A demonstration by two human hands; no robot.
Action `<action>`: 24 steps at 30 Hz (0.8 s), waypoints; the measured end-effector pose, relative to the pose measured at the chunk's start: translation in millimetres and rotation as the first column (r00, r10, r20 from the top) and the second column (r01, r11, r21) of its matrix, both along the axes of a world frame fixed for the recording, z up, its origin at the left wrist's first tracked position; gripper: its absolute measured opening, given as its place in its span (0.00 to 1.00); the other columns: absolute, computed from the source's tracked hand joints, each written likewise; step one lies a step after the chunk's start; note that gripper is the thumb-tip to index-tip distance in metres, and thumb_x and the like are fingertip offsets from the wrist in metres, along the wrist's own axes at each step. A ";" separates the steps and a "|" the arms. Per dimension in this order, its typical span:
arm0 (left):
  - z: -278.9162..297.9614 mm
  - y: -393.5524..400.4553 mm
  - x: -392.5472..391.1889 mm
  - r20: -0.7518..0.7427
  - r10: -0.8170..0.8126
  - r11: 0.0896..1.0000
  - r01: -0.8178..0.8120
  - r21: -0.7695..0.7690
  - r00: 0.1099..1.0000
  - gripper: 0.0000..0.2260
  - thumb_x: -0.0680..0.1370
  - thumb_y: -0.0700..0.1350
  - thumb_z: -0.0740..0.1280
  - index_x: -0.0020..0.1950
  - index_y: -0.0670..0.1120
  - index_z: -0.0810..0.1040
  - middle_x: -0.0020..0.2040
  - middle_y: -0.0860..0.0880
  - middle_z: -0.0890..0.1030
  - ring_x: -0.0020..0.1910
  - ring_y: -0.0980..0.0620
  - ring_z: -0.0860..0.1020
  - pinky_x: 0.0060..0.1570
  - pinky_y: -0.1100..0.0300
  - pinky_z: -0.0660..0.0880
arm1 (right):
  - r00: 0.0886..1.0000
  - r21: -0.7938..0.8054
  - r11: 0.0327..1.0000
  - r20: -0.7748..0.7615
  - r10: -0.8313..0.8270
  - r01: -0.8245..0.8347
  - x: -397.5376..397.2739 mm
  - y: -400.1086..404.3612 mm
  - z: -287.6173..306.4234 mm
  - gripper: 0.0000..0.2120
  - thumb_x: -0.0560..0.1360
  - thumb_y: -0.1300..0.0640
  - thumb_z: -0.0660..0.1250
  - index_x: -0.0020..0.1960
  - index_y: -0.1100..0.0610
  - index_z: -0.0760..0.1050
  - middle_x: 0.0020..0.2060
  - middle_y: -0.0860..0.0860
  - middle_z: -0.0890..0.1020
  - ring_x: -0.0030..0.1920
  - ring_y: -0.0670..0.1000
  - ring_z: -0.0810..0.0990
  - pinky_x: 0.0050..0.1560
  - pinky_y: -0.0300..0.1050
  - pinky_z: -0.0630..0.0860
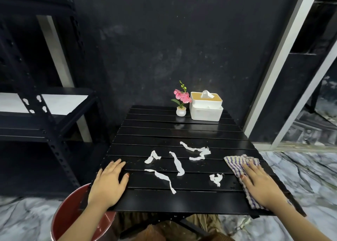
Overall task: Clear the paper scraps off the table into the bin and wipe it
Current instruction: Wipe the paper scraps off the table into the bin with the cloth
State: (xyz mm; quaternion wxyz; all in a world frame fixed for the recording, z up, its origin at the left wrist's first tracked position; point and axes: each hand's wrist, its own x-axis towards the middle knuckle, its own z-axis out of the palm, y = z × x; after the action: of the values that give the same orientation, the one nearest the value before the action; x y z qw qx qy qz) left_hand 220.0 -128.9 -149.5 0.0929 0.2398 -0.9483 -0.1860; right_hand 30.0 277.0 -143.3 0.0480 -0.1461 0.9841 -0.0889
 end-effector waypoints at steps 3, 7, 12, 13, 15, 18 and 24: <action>-1.0 0.0 -0.5 0.003 -0.004 1.000 0.004 -0.001 1.000 0.23 0.80 0.54 0.55 0.74 0.52 0.60 0.76 0.54 0.59 0.76 0.54 0.53 0.75 0.53 0.49 | 1.000 0.011 1.000 -0.018 0.015 -0.015 10.6 -22.8 1.7 0.27 0.78 0.44 0.50 0.74 0.52 0.51 0.76 0.53 0.51 0.76 0.55 0.48 0.76 0.49 0.48; -0.7 -0.8 -0.3 -0.001 -0.003 1.000 0.003 -0.001 1.000 0.23 0.80 0.54 0.55 0.74 0.52 0.60 0.76 0.54 0.59 0.76 0.54 0.53 0.75 0.52 0.49 | 0.993 -0.008 0.995 -0.065 0.100 -0.101 35.3 -69.7 6.6 0.34 0.73 0.40 0.39 0.74 0.55 0.53 0.76 0.55 0.54 0.76 0.56 0.52 0.75 0.49 0.50; 0.4 0.1 0.4 -0.002 -0.009 1.000 0.009 0.008 1.000 0.23 0.80 0.54 0.55 0.74 0.51 0.60 0.76 0.53 0.59 0.76 0.53 0.53 0.76 0.52 0.49 | 0.976 -0.046 0.977 -0.073 0.206 -0.209 55.8 -122.6 2.2 0.36 0.70 0.45 0.33 0.74 0.55 0.51 0.76 0.53 0.52 0.76 0.53 0.50 0.75 0.46 0.48; 0.6 0.2 0.7 -0.001 -0.009 1.000 0.009 0.012 1.000 0.23 0.80 0.54 0.55 0.74 0.51 0.60 0.76 0.53 0.59 0.76 0.53 0.53 0.76 0.52 0.49 | 0.974 -0.048 0.974 -0.066 0.219 -0.222 59.1 -131.2 1.0 0.35 0.70 0.45 0.32 0.74 0.55 0.50 0.76 0.53 0.51 0.76 0.52 0.49 0.75 0.46 0.47; 1.3 0.2 0.9 -0.002 -0.009 1.000 0.009 0.013 1.000 0.23 0.80 0.54 0.55 0.74 0.51 0.60 0.76 0.53 0.59 0.76 0.53 0.53 0.76 0.52 0.49 | 0.971 -0.049 0.971 -0.063 0.229 -0.232 65.0 -144.9 -1.8 0.36 0.69 0.46 0.30 0.75 0.55 0.49 0.76 0.52 0.50 0.76 0.52 0.48 0.75 0.46 0.47; 2.1 -0.1 0.9 -0.002 -0.007 1.000 0.007 0.015 1.000 0.23 0.80 0.54 0.55 0.74 0.52 0.60 0.76 0.53 0.59 0.76 0.54 0.53 0.76 0.53 0.49 | 0.971 -0.057 0.971 -0.063 0.231 -0.234 70.9 -156.8 -3.2 0.30 0.74 0.48 0.32 0.75 0.55 0.48 0.76 0.52 0.50 0.76 0.51 0.48 0.75 0.45 0.46; 3.2 1.5 1.6 0.000 -0.005 1.000 0.005 0.021 1.000 0.23 0.80 0.54 0.55 0.74 0.52 0.59 0.76 0.54 0.59 0.76 0.54 0.53 0.76 0.53 0.49 | 0.976 -0.373 0.905 -0.014 0.216 -0.205 65.7 -151.5 2.4 0.20 0.81 0.57 0.47 0.71 0.59 0.60 0.73 0.54 0.62 0.74 0.49 0.57 0.71 0.34 0.47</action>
State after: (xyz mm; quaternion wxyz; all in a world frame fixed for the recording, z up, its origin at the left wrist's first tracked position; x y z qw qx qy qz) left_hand 221.6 -127.4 -146.2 0.0897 0.2382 -0.9470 -0.1961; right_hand 95.6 125.5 -140.9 0.0425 -0.2567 0.9269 -0.2704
